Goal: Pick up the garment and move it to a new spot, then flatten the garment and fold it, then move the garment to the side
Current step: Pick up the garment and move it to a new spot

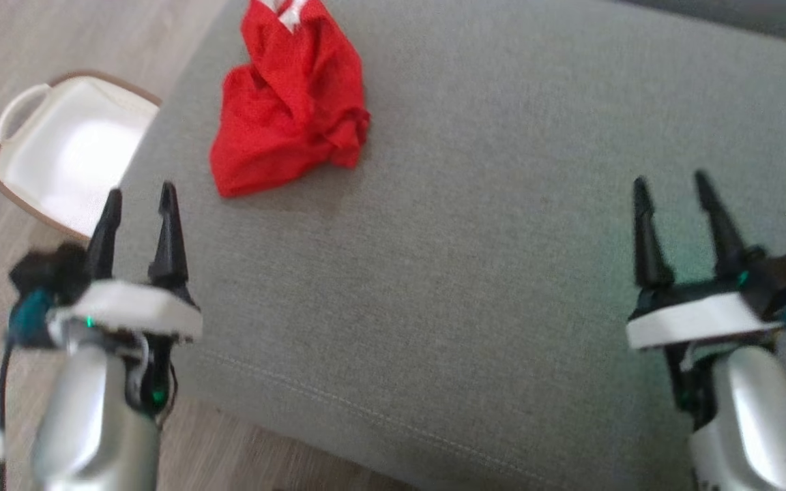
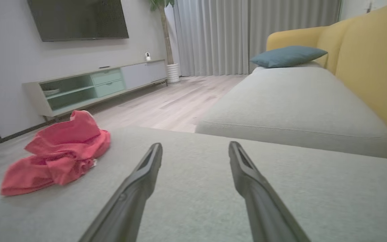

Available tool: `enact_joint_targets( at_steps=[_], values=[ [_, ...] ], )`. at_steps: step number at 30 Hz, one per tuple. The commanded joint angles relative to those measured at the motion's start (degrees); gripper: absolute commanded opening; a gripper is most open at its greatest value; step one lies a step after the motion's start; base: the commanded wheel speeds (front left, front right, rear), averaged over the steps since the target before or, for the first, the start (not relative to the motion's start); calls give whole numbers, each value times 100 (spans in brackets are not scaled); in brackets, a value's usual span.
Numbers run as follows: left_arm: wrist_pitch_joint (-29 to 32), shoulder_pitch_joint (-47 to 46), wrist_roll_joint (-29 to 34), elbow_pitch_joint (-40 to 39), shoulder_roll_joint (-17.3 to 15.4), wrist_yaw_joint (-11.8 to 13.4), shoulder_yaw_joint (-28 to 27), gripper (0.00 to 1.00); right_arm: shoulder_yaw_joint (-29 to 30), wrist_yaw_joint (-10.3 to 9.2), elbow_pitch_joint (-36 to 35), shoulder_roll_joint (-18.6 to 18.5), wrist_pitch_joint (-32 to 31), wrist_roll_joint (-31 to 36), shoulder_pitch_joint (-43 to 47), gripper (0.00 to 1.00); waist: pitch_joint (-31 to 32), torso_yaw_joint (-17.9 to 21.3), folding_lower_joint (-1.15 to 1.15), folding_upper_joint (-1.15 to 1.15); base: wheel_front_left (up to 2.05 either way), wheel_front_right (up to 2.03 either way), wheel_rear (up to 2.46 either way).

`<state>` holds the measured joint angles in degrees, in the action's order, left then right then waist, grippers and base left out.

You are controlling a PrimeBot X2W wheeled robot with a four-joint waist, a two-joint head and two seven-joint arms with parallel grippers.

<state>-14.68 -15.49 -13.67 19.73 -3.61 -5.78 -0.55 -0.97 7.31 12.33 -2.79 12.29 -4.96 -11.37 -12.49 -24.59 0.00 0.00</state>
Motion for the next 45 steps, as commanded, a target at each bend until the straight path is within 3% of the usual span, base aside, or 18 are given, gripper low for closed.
enact_joint_targets(
  at_steps=[1,12,22,23,24,25,30,37,41,42,44,45],
  values=[
    [60,-450,58,101,-267,-35,-118,100,-30,18,-333,-11,-81,133,-223,100,-351,143,0,0,0,0,0],
    [932,-2549,-255,2426,-839,-165,612,100,440,18,-1704,-265,-833,364,-379,100,-1117,467,0,0,0,0,0],
    [1393,-3464,-655,4040,-1120,-169,1167,100,328,18,-2039,-309,-1013,379,-237,100,-1362,731,0,0,0,0,0],
    [1417,-3511,-684,4152,-1113,-169,1194,89,335,18,-2039,-306,-1010,378,-229,100,-1358,748,0,0,0,0,0],
    [1392,-3551,-705,4235,-1120,-169,1218,22,340,18,-2030,-300,-1002,376,-225,100,-1347,766,0,0,0,0,0],
    [1311,-3582,-716,4294,-1142,-169,1236,0,339,18,-2014,-291,-990,371,-225,100,-1325,785,0,0,0,0,0],
    [736,-3671,-774,4486,-1279,-169,1230,0,287,18,-1825,-212,-868,329,-224,100,-1093,863,0,0,0,0,0],
    [-6,-3764,-667,4026,-1632,52,1111,0,211,18,-1383,-70,-554,191,-149,100,-488,1031,0,0,0,0,0],
    [-28,-3644,-182,2298,-1944,374,1002,0,167,18,-1145,-26,-365,81,-123,100,-175,1164,0,0,0,0,0],
    [-28,-3644,-182,2298,-1944,374,1002,0,167,18,-1145,-26,-365,81,-123,100,-175,1164,0,0,0,0,0],
    [-29,-3323,147,1051,-1994,403,1018,0,131,18,-965,-14,-230,-58,-134,100,21,1283,0,0,0,0,0],
    [-30,-3228,228,793,-1993,359,1080,0,101,18,-899,-13,-187,-138,-142,100,79,1328,0,0,0,0,0]
  ],
)
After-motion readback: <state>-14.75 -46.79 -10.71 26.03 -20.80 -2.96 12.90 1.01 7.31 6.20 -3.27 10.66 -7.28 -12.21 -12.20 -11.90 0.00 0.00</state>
